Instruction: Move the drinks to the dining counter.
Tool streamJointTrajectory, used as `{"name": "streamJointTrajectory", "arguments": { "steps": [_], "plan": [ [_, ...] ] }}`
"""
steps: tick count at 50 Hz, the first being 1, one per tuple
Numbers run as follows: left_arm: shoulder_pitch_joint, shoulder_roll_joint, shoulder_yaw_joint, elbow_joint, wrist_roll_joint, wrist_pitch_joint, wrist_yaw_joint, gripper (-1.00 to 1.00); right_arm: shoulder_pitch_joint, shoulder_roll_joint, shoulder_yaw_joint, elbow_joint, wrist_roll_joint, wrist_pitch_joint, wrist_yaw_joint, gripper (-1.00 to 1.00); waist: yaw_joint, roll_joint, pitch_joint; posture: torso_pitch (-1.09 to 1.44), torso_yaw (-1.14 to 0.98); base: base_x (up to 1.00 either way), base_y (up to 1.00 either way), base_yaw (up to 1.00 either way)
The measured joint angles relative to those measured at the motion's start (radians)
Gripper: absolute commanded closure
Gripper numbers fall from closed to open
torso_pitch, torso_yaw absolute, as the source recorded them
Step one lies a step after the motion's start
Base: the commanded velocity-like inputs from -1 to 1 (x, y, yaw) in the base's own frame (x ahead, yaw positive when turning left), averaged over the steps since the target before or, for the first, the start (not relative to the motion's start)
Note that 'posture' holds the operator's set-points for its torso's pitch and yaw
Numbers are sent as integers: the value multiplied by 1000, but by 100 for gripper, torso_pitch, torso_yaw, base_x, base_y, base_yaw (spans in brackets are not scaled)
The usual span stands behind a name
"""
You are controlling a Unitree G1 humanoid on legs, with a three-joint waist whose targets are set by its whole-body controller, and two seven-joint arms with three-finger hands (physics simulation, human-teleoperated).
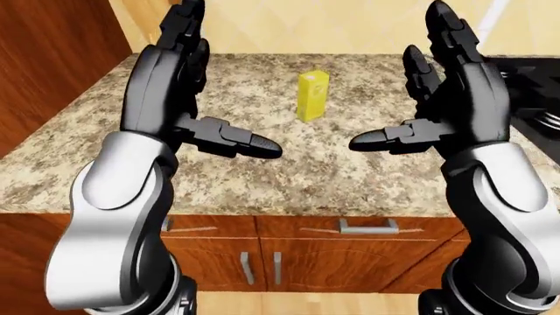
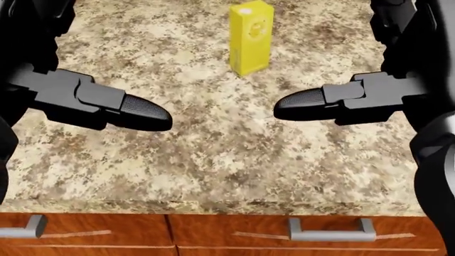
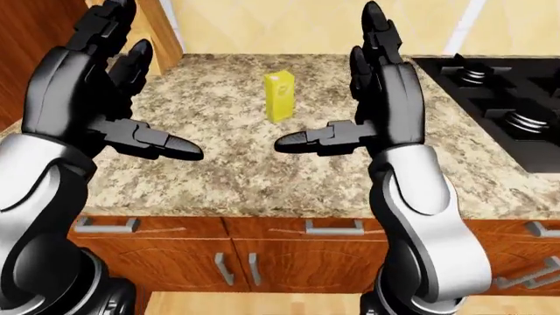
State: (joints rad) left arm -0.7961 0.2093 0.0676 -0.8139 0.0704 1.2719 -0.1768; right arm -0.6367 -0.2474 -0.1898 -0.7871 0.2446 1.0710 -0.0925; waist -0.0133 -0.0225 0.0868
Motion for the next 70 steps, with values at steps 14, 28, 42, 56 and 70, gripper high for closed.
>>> {"name": "streamJointTrajectory", "arguments": {
  "steps": [14,28,42,56,70],
  "plan": [
    [14,8,14,19,7,14,12,-100,-5,6,15,16,13,16,7,-100,29,0,-30,0,0,10,0,0],
    [5,1,-2,19,-3,11,5,-100,-6,-6,16,46,-5,13,-7,-100,22,8,-27,0,0,1,0,0],
    [3,3,16,8,-6,4,10,-100,-115,9,85,246,-125,-23,28,-100,20,2,-31,0,0,0,0,0],
    [-21,21,20,1,-20,22,13,-100,-192,74,102,568,-255,-146,6,-100,22,11,-25,0,0,0,0,0],
    [-13,23,23,3,-32,18,19,-100,-310,119,128,910,-346,-286,-91,-100,18,19,-29,0,0,0,0,0]
  ]
}}
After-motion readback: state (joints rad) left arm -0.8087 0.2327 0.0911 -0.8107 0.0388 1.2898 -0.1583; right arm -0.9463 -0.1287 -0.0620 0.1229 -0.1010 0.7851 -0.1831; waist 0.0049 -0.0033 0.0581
